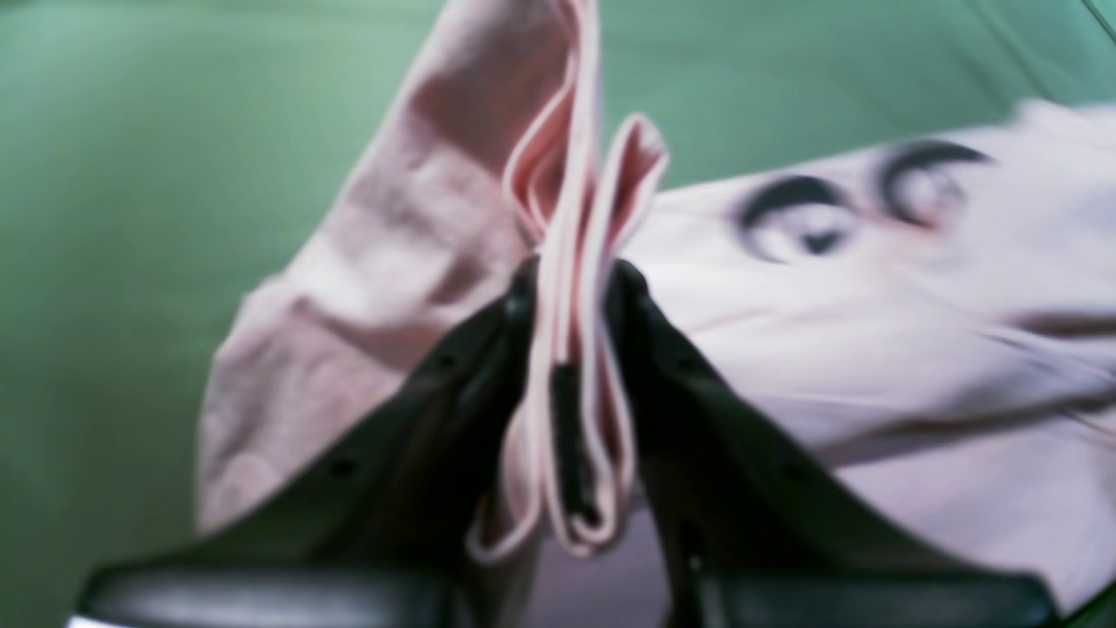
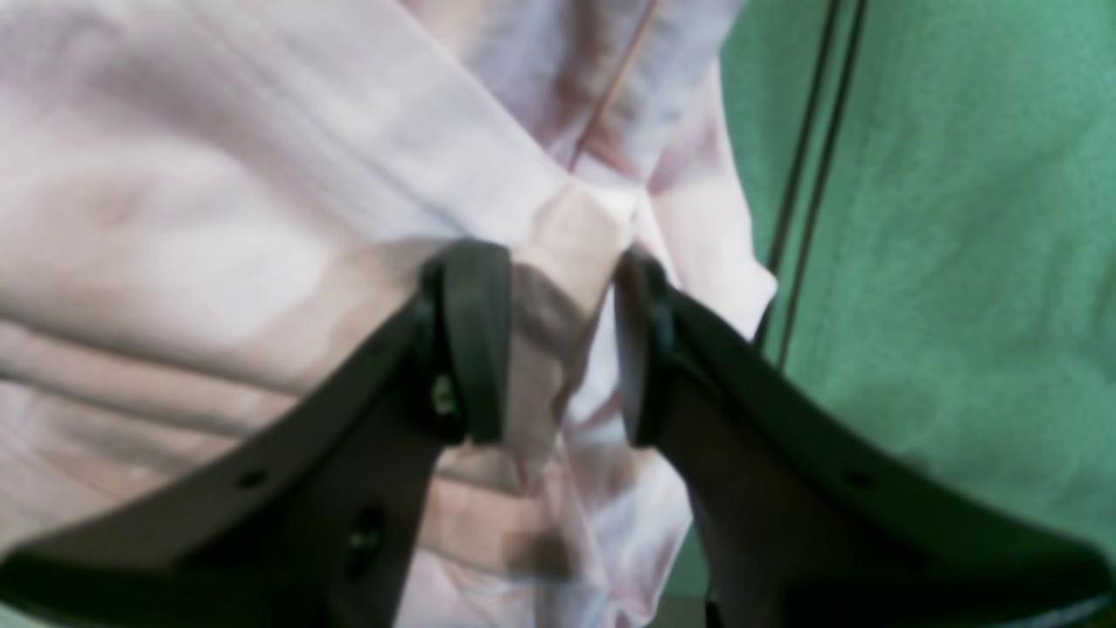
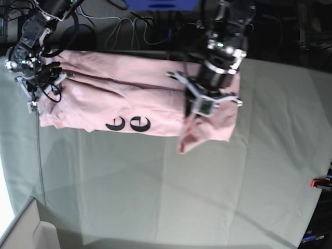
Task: Layout the t-shirt on the table in an organized manner, then fold the t-shirt properly
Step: 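Lift the strip end with the left gripper and fold it toward the middle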
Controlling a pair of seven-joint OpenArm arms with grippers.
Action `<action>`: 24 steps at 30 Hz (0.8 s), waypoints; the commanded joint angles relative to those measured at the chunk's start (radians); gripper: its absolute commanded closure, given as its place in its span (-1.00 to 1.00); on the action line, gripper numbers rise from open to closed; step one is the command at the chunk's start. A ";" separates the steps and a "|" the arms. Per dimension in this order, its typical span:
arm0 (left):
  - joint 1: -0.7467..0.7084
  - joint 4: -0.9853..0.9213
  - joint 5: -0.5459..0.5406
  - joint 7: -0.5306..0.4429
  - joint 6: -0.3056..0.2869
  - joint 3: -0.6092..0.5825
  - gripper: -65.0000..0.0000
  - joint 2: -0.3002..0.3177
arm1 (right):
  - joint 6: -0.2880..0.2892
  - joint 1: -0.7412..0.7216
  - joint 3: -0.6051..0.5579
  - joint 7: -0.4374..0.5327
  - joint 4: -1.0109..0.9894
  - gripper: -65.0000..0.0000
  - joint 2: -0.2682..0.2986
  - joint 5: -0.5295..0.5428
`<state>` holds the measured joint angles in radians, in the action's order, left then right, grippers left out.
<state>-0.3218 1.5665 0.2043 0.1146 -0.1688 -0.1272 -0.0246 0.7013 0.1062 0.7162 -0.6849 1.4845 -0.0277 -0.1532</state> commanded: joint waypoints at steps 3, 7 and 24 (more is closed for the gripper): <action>0.011 -0.024 0.040 -0.031 0.004 -0.032 0.82 -0.038 | -0.003 -0.004 0.001 0.014 0.017 0.35 0.012 0.007; 0.026 -0.039 0.056 -0.029 0.004 -0.070 0.82 -0.067 | -0.003 -0.003 0.001 0.014 0.017 0.35 0.012 0.007; 0.052 -0.082 0.056 -0.028 0.005 -0.171 0.81 -0.067 | -0.003 -0.001 0.001 0.012 0.018 0.35 0.012 0.007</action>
<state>-0.2710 1.4685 0.2653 0.1169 -0.1612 -0.2943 -0.0803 0.7017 0.1116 0.7162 -0.6853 1.4849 -0.0277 -0.1532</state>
